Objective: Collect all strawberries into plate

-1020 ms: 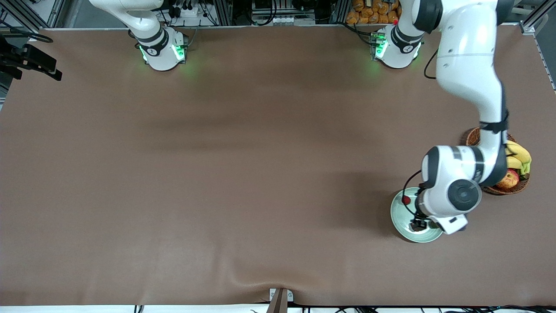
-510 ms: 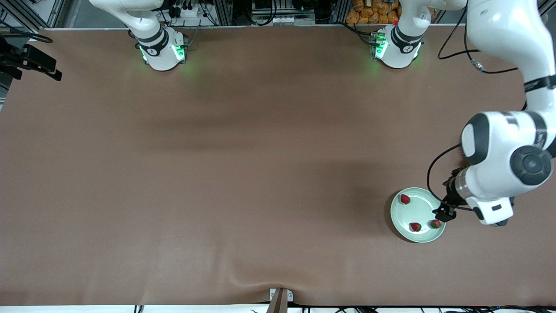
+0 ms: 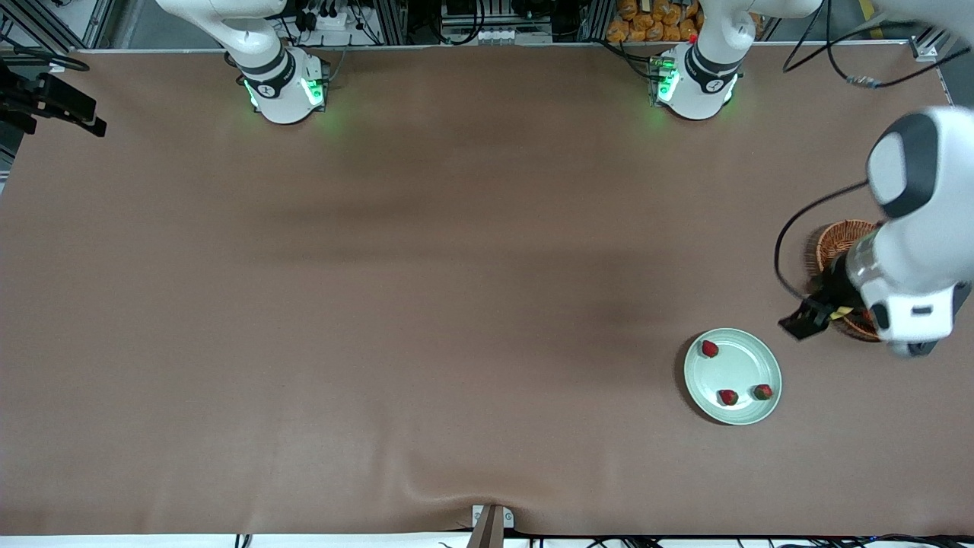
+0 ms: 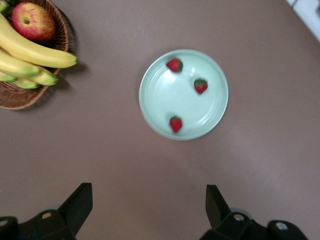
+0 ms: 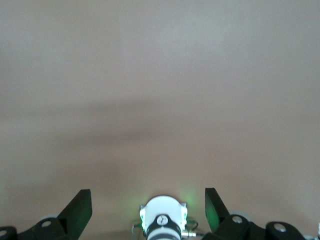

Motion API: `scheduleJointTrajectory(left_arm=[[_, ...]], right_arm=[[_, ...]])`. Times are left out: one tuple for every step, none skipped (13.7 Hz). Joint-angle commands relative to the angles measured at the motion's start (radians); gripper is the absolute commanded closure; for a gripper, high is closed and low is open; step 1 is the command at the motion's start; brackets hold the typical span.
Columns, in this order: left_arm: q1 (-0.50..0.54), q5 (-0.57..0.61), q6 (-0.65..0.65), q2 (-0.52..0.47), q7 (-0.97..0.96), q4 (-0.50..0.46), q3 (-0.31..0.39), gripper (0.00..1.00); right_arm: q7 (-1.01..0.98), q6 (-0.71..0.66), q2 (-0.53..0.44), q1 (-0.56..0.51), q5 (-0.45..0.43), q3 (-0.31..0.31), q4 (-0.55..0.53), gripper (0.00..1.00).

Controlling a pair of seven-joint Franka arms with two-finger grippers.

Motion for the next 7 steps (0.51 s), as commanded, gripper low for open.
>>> scheduleJointTrajectory(left_arm=[[-0.018, 0.013, -0.008, -0.193, 0.085, -0.184, -0.015, 0.0], [-0.015, 0.019, -0.011, -0.219, 0.099, -0.186, -0.031, 0.0], [-0.007, 0.03, -0.022, -0.235, 0.126, -0.184, -0.056, 0.0], [0.007, 0.042, -0.048, -0.247, 0.143, -0.18, -0.097, 0.0], [0.072, 0.067, -0.072, -0.25, 0.148, -0.177, -0.179, 0.0], [0.146, 0.093, -0.074, -0.269, 0.15, -0.175, -0.294, 0.0], [0.192, 0.128, -0.075, -0.281, 0.151, -0.174, -0.365, 0.0]], right_arm=[[-0.011, -0.056, 0.009, -0.009, -0.007, -0.002, 0.007, 0.0], [-0.009, -0.044, 0.02, -0.007, -0.006, -0.002, 0.007, 0.0], [-0.009, -0.024, 0.03, -0.005, -0.007, -0.002, 0.009, 0.0], [-0.006, 0.01, 0.032, -0.007, -0.007, -0.002, 0.006, 0.0], [-0.003, 0.025, 0.037, -0.002, -0.012, -0.002, 0.004, 0.0], [-0.002, 0.025, 0.038, 0.002, -0.015, -0.002, 0.004, 0.0], [0.0, 0.027, 0.046, 0.004, -0.015, -0.002, 0.006, 0.0]])
